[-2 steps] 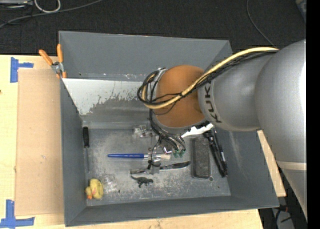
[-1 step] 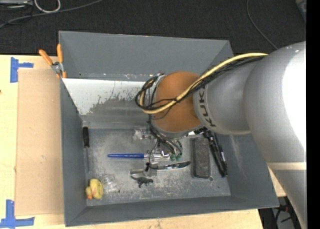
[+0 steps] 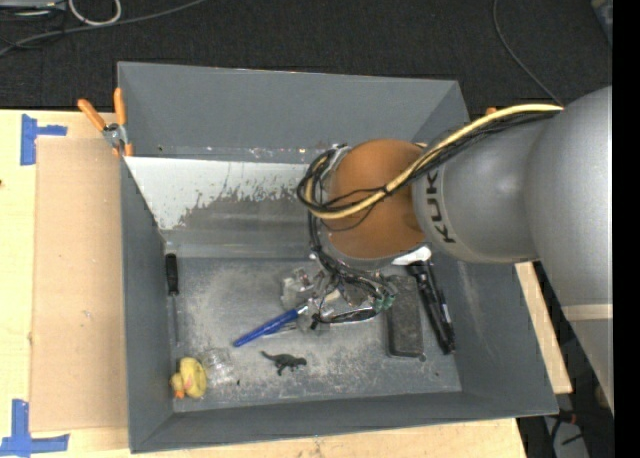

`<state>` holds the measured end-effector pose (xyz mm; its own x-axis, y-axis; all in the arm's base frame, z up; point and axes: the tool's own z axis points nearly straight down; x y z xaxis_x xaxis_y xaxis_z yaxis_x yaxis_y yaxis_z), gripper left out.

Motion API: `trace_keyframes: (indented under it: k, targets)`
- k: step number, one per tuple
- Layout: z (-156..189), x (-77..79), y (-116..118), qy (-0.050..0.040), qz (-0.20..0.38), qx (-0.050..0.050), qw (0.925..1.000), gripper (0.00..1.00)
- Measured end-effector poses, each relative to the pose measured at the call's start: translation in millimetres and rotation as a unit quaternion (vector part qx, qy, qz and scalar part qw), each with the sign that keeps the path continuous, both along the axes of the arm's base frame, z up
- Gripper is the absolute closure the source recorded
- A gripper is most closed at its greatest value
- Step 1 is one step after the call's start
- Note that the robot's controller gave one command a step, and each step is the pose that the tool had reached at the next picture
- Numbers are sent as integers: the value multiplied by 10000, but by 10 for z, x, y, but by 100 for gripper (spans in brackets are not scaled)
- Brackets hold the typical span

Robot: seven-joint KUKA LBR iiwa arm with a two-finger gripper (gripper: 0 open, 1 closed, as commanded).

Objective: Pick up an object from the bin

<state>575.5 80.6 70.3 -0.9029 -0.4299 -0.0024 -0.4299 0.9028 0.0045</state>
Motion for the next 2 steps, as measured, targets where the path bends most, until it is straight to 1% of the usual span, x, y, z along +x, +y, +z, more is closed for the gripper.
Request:
trace_keyframes:
  k: [2]
  targets:
    - [12, 0, -1, 1, -14, 4, 10000, 100]
